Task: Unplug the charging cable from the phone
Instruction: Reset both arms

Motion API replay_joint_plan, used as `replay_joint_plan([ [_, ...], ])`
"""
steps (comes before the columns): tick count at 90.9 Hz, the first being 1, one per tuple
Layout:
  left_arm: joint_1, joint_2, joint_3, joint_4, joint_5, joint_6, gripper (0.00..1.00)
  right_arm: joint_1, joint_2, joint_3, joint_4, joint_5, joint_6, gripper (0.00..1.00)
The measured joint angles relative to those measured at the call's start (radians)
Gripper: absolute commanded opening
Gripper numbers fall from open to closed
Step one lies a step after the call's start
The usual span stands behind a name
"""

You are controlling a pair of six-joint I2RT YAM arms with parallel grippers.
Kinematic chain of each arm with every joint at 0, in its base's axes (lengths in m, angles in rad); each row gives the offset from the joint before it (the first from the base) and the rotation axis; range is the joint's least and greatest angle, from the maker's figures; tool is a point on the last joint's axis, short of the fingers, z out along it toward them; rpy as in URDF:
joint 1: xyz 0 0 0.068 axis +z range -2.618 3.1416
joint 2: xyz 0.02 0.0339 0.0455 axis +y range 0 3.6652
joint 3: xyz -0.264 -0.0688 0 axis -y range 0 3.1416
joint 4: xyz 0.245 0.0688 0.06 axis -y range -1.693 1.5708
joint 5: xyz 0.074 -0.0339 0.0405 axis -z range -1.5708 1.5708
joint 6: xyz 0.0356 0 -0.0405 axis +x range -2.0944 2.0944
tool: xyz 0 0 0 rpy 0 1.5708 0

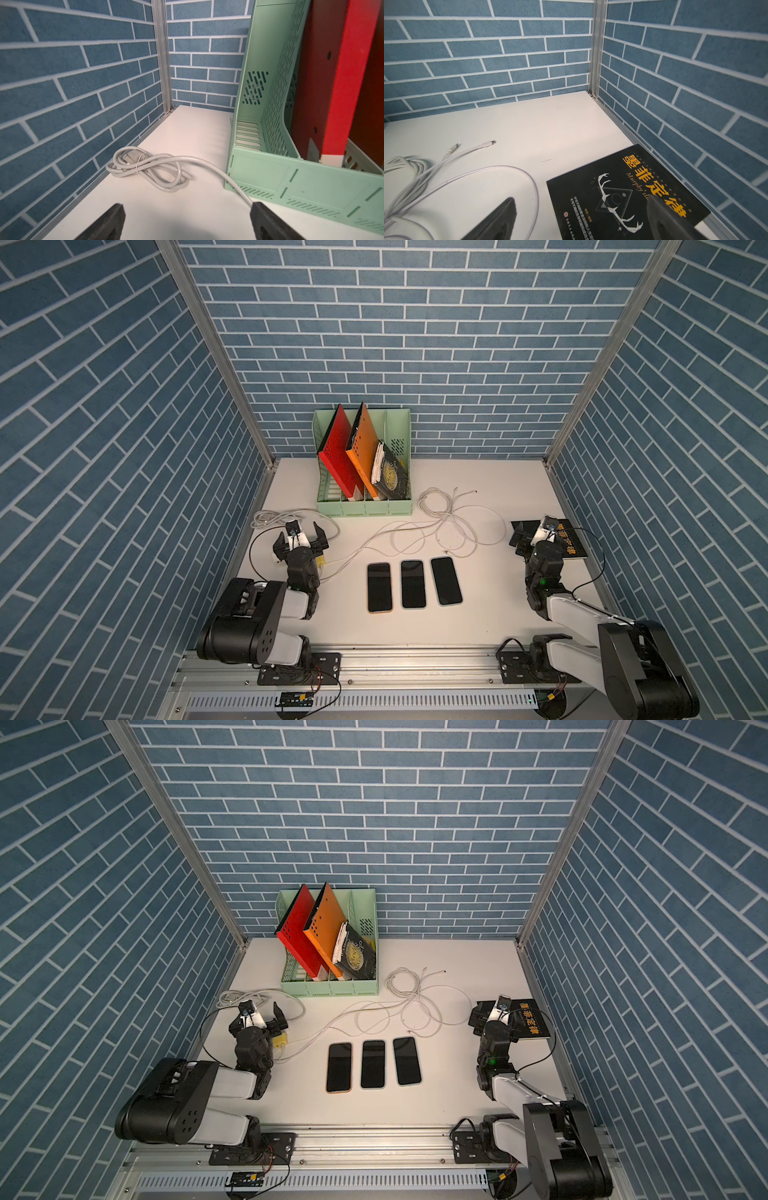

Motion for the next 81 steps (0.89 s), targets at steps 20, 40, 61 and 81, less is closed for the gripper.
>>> replay_joint_plan([
  [20,0.0,0.055,0.013,0.073,0.118,0.053,1.0,-0.01,0.1,-0.069,0.204,-0.055,-0.034,1.0],
  [40,0.0,0.058,0.036,0.072,0.103,0.052,1.0,-0.05,0.315,-0.072,0.478,-0.171,-0.092,0.99],
  [61,0.0,0.06,0.036,0.071,0.053,0.04,1.0,-0.068,0.364,-0.026,0.474,-0.197,-0.102,0.99],
  [81,0.0,0.06,0.036,0.07,0.039,0.034,1.0,-0.068,0.364,-0.016,0.472,-0.221,-0.109,0.99],
])
